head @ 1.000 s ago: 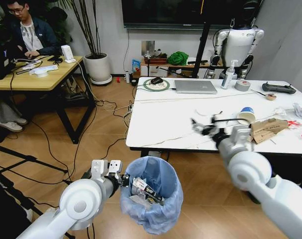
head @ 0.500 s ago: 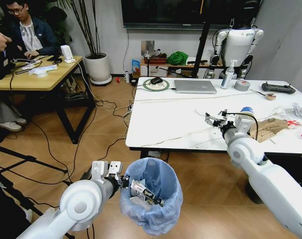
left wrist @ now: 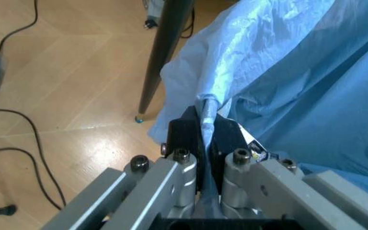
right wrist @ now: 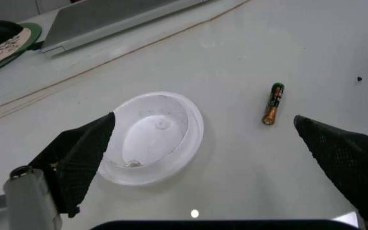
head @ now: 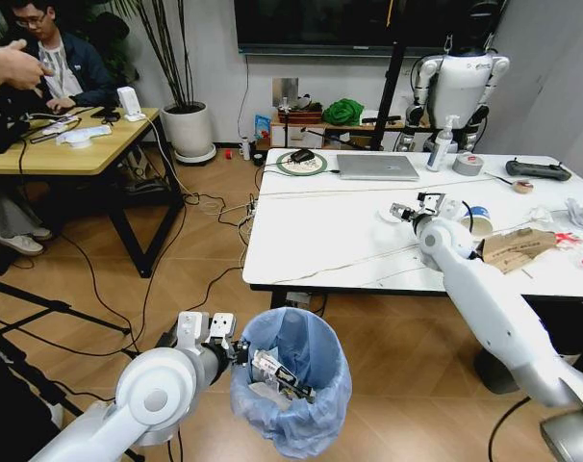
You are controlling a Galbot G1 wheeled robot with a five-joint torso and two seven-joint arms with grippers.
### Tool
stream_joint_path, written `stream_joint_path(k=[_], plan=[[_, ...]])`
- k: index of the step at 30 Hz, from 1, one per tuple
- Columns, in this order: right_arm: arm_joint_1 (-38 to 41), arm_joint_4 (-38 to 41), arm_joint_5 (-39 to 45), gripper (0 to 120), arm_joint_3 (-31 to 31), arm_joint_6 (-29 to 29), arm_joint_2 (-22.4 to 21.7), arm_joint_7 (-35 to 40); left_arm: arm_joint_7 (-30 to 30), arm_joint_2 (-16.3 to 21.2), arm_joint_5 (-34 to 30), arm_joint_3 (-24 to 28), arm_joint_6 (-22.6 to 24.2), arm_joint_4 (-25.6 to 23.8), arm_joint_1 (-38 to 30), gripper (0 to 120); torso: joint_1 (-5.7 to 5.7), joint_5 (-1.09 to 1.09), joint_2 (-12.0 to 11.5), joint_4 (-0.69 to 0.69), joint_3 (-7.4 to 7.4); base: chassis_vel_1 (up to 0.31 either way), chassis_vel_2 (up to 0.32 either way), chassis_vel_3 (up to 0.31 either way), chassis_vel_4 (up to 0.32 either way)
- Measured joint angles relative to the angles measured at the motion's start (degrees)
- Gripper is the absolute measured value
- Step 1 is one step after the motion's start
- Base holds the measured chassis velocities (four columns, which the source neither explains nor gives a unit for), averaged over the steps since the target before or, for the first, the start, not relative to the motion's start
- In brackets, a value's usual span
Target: Pick up the trash bin and place the trash from the table into it.
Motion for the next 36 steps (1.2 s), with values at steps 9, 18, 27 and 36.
stream_joint_path(k=[9,18,27,36], plan=[[2.61,-5.61,-1.45,97,-1.02,-0.2,2.59,-0.37,0.13,-0.21,0.17,0.06,0.0,0.01,0.03,0,-0.01,0.0,0.01,0.02,0.0,0.0,0.0,0.0,0.0],[2.51,-7.0,-2.58,72,-1.58,-0.32,2.56,-0.85,0.16,-0.43,0.26,0.12,0.0,0.01,-0.06,0,-0.01,-0.01,0.01,0.0,-0.01,0.0,0.0,0.0,0.0],[2.61,-7.12,-3.08,41,-2.15,-0.36,3.0,-0.99,0.16,-0.85,-0.1,0.13,0.0,0.18,-0.65,0,-0.01,0.0,0.01,0.01,-0.01,0.0,0.0,0.0,0.0],[2.47,-7.12,-3.56,18,-2.43,-0.43,3.52,-1.0,0.16,-0.91,-0.49,0.13,0.0,0.2,-1.34,0,-0.01,-0.01,0.01,0.01,-0.01,0.0,0.0,0.0,0.0]])
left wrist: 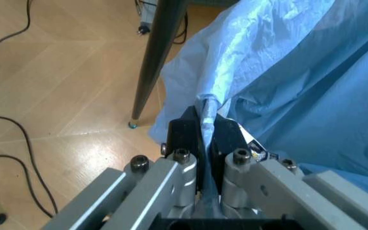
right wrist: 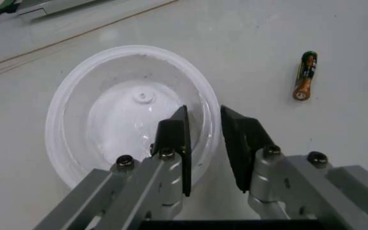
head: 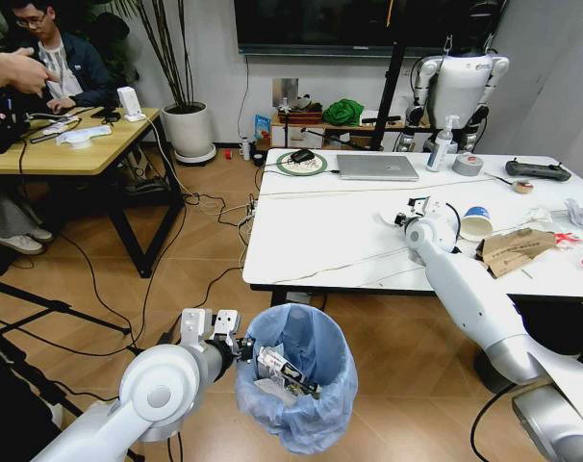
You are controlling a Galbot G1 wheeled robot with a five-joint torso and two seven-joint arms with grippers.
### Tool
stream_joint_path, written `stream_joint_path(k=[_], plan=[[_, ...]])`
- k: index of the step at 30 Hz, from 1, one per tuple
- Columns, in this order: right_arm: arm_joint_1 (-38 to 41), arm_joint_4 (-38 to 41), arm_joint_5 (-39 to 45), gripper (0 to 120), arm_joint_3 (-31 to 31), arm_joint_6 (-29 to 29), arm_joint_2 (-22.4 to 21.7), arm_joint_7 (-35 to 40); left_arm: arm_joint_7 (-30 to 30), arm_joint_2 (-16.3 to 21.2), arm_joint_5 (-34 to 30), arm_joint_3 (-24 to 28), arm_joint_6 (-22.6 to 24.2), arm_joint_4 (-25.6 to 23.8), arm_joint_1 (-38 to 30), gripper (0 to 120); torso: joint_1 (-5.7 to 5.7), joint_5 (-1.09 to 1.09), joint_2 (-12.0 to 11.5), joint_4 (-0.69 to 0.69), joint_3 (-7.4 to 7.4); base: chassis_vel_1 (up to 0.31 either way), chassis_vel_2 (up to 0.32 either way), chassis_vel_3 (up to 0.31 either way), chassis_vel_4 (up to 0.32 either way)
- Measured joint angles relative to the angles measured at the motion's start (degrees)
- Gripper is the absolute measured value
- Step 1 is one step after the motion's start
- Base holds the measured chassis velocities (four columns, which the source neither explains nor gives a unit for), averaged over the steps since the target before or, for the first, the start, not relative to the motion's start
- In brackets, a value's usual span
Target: Pick up the trash bin and place the trash from the table into it.
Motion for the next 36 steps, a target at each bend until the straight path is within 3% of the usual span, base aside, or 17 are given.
stream_joint_path(k=[4,11,17,19,20,23,29,33,34,36], plan=[[0.02,0.32,-0.37,1,-0.03,0.12,0.07,0.06,0.0,0.04,0.03,-0.04,-0.01,-0.12,0.17,0,0.0,0.01,0.0,0.01,0.0,0.0,0.0,0.0,0.0],[-1.74,4.99,-0.63,0,0.73,0.75,-1.84,1.06,0.0,-0.03,0.15,-0.03,0.0,-0.2,0.2,0,0.0,0.02,0.0,0.01,0.01,0.0,0.0,0.0,0.0],[-6.82,20.76,2.36,0,1.54,0.75,-7.68,2.17,0.0,-0.2,0.31,-0.01,0.0,-0.04,0.25,0,0.0,0.0,0.0,-0.02,0.0,0.0,0.0,0.0,0.0],[-10.1,31.01,3.91,0,1.55,0.69,-10.44,0.48,0.0,-0.44,0.42,0.04,0.0,0.35,0.17,0,0.0,0.02,0.0,-0.01,0.0,0.0,0.0,0.0,0.0],[-13.49,40.72,4.54,0,1.27,1.57,-12.6,-2.8,0.0,-0.82,0.79,0.09,0.0,0.75,0.15,0,-0.01,-0.02,0.0,0.0,-0.01,0.0,0.0,0.0,0.0],[-17.26,50.16,5.97,0,-0.05,2.02,-14.64,-5.67,0.0,-0.95,1.17,0.01,0.0,0.85,0.2,0,-0.01,0.01,0.0,0.01,-0.01,0.0,0.0,0.0,0.0],[-24.11,63.46,8.33,0,-2.81,1.03,-19.12,-10.82,-0.02,-0.91,1.22,-0.35,0.0,1.15,-0.09,0,-0.01,0.01,0.0,0.01,-0.01,0.0,0.0,0.0,0.0],[-24.53,63.85,8.22,0,-2.85,0.98,-19.37,-11.24,-0.01,-0.92,1.23,-0.35,0.0,1.16,-0.11,0,-0.01,0.01,0.0,0.01,-0.01,0.0,0.0,0.0,0.0],[-31.34,67.91,4.4,0,-2.78,0.4,-23.72,-19.0,-0.06,-1.18,1.27,-0.36,0.0,1.25,-0.27,0,-0.01,0.01,0.0,0.0,-0.01,0.0,0.0,0.0,0.0],[-35.81,68.63,0.13,0,-2.03,0.45,-26.3,-24.88,-0.08,-1.36,1.32,-0.35,0.0,1.22,-0.21,0,-0.01,0.01,0.01,-0.02,-0.01,0.0,0.0,0.0,0.0]])
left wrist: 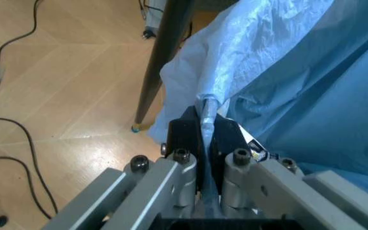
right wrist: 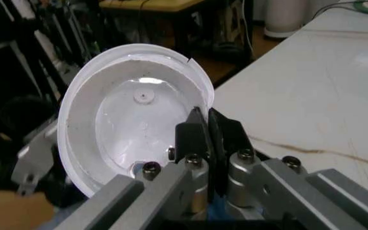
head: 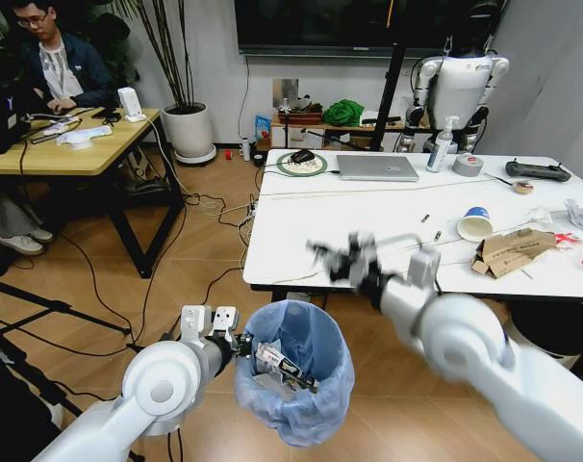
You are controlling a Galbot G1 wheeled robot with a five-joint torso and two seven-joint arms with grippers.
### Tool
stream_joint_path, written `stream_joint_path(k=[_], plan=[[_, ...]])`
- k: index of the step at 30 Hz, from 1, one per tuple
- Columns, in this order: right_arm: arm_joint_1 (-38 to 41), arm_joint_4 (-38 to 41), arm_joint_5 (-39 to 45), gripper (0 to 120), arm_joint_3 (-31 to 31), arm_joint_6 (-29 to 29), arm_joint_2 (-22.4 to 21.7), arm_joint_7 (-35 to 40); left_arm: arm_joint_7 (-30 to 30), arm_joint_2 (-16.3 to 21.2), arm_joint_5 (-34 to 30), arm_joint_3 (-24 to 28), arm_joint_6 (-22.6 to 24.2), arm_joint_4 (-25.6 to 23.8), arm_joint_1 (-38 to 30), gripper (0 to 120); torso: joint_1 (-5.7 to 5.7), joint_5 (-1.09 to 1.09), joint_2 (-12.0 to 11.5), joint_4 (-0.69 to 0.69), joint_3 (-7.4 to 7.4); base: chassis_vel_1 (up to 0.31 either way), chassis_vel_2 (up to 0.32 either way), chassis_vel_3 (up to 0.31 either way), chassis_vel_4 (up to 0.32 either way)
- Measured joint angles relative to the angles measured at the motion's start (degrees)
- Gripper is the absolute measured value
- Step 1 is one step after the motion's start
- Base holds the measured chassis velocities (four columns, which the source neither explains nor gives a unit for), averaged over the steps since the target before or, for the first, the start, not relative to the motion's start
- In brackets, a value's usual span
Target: Pick up the trash bin and place the trash from the table into it.
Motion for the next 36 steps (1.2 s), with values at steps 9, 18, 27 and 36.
stream_joint_path(k=[9,18,27,36], plan=[[-8.62,0.55,-10.44,7,-0.28,0.89,-1.57,-2.73,-0.15,-0.24,0.07,0.15,0.0,0.07,-0.56,0,0.01,0.0,0.0,0.02,0.01,0.0,0.0,0.0,0.0],[-9.23,0.24,-11.8,39,0.97,1.72,-0.29,-1.17,-0.18,-0.21,0.01,0.34,0.0,-0.19,-0.44,0,0.02,0.0,0.0,0.02,0.01,0.0,0.0,0.0,0.0],[-4.56,-0.05,-7.13,73,3.8,2.28,4.99,8.46,-0.49,0.58,0.01,-0.75,0.0,-1.7,1.0,0,0.02,0.0,0.0,0.04,0.01,0.0,0.0,0.0,0.0],[-7.89,-3.26,-15.75,100,19.87,1.14,11.73,12.45,-0.65,0.59,-0.05,-0.98,0.0,-2.69,1.34,0,0.02,0.0,-0.02,0.02,0.01,0.0,0.0,0.0,0.0]])
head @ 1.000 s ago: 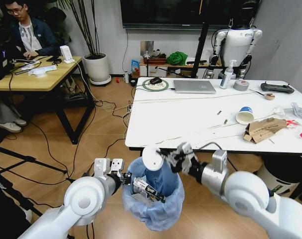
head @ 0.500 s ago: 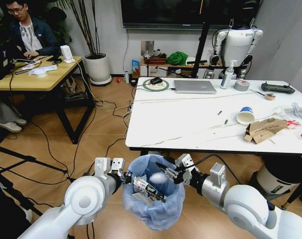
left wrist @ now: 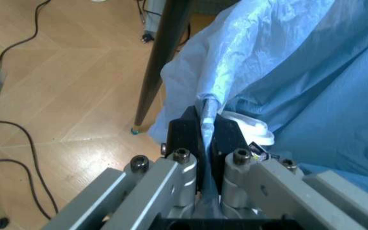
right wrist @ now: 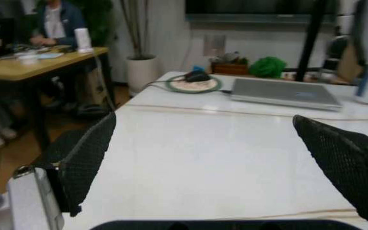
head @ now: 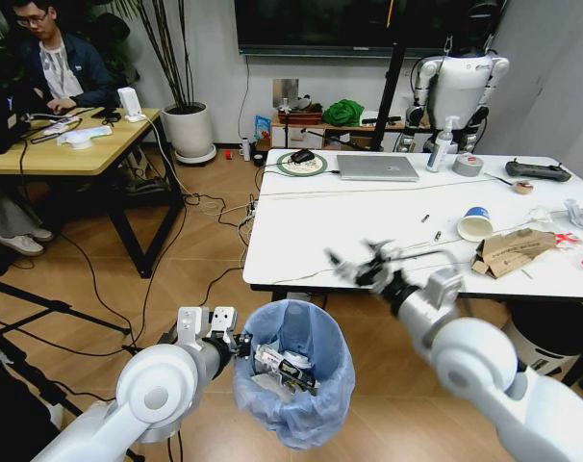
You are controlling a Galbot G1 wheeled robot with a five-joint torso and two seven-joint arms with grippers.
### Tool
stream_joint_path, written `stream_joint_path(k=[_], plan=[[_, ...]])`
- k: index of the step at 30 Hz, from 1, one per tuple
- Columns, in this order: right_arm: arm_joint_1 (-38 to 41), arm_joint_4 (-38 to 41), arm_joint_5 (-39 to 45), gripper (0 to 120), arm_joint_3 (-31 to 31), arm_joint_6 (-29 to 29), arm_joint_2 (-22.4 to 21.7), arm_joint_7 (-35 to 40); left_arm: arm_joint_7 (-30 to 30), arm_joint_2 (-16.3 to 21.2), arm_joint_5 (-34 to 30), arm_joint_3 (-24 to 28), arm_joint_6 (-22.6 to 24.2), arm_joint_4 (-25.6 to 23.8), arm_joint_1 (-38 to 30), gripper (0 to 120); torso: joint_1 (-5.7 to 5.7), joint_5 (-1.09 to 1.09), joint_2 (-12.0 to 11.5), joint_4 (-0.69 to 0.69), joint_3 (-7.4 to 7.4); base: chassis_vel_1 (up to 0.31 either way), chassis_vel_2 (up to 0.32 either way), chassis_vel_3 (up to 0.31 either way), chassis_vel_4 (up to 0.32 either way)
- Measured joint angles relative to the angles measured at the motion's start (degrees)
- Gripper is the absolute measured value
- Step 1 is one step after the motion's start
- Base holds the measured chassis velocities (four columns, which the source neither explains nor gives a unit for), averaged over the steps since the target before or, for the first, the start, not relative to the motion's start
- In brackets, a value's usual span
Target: Pick up the trash bin and place the trash from the table into it.
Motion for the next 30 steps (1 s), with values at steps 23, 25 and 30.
stream_joint_path(k=[23,25,30], plan=[[-14.66,1.88,-8.37,100,17.43,0.32,12.87,-4.27,0.04,0.58,-0.26,-0.09,0.0,-1.13,0.5,0,-0.01,0.01,0.0,0.0,-0.01,-0.038,-0.034,0.04,0.036],[-14.76,1.89,-8.37,100,17.63,0.34,12.99,-4.27,0.04,0.73,-0.25,-0.09,0.0,-1.22,0.51,0,0.0,0.02,0.0,0.0,0.0,-0.098,-0.097,0.088,0.104],[-15.06,1.89,-8.33,100,17.95,0.39,13.0,-4.27,0.05,0.96,-0.24,-0.12,0.0,-1.46,0.59,0,-0.01,0.01,0.01,0.0,0.0,-0.095,-0.086,0.087,0.078]])
